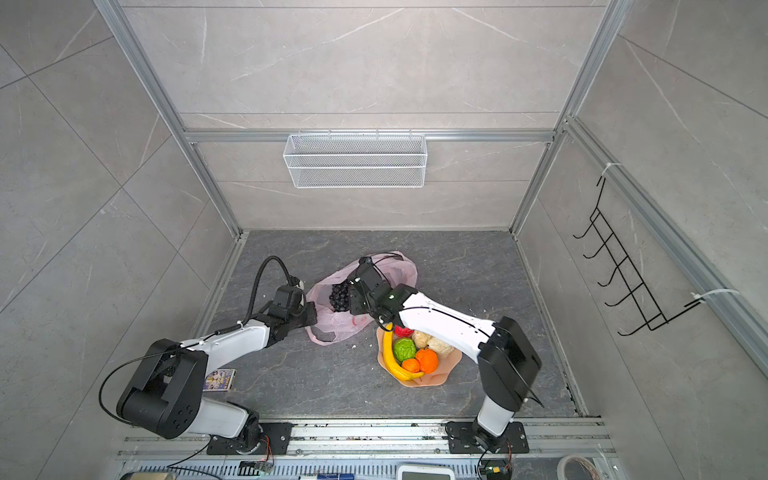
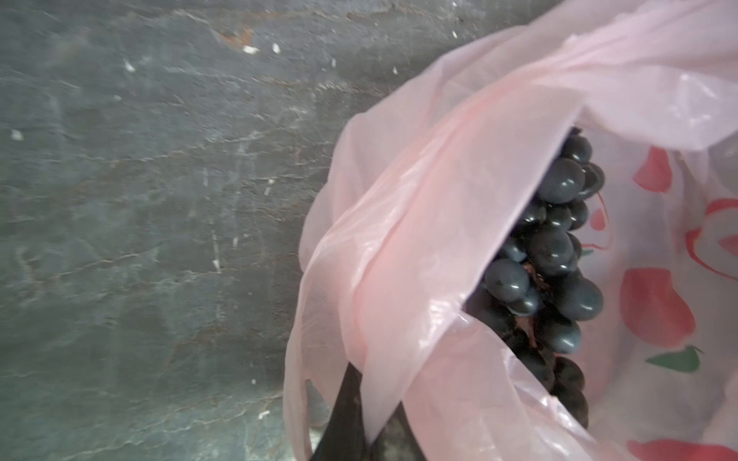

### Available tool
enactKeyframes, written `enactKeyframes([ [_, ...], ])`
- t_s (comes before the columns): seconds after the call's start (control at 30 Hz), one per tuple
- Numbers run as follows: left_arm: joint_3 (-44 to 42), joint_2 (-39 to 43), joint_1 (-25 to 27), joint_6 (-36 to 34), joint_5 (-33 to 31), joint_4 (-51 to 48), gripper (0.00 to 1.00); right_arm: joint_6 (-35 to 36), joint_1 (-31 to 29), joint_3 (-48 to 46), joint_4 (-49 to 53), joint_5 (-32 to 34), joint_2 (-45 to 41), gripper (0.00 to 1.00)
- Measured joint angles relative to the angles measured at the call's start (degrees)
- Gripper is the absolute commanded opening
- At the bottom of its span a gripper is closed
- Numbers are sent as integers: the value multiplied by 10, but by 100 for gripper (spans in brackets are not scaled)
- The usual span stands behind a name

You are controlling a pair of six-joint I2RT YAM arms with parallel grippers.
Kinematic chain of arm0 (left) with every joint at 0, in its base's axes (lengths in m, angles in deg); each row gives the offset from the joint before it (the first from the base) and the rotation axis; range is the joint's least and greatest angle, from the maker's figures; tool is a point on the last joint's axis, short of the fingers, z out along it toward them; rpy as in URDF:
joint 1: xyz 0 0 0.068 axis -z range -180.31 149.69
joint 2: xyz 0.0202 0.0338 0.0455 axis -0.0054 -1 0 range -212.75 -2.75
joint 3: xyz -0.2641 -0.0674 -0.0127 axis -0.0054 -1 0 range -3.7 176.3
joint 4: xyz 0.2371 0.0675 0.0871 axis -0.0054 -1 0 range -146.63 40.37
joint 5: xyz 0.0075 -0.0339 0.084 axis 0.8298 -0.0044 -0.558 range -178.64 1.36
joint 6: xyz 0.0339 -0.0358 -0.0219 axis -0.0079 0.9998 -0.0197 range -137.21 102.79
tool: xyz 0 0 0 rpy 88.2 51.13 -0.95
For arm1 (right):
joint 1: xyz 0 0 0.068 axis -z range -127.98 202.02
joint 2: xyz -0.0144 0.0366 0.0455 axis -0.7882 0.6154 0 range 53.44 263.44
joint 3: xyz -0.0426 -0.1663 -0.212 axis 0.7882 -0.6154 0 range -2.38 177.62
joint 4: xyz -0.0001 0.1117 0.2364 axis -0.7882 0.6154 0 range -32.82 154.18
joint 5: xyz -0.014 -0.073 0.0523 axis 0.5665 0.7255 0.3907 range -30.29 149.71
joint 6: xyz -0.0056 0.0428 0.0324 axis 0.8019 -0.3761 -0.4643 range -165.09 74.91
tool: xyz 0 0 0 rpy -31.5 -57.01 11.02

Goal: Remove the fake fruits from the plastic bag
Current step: 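Move the open right gripper back into the bag above the black grapes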

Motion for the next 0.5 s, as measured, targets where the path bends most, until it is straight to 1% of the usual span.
enactKeyframes([
  [0.1,1,-14,0,-1,16,-3,11,-4,3,66,3,-13,69,60],
  [0.17,1,-17,0,-2,20,-7,12,-4,3,96,5,-19,107,58],
  [0.27,1,-17,1,-2,19,-16,11,-3,3,100,7,-36,132,53],
  [0.37,1,-17,0,0,7,-21,6,2,-2,91,5,-50,137,47],
  [0.5,1,-17,-10,8,-7,-26,4,5,-24,74,-3,-62,137,45],
])
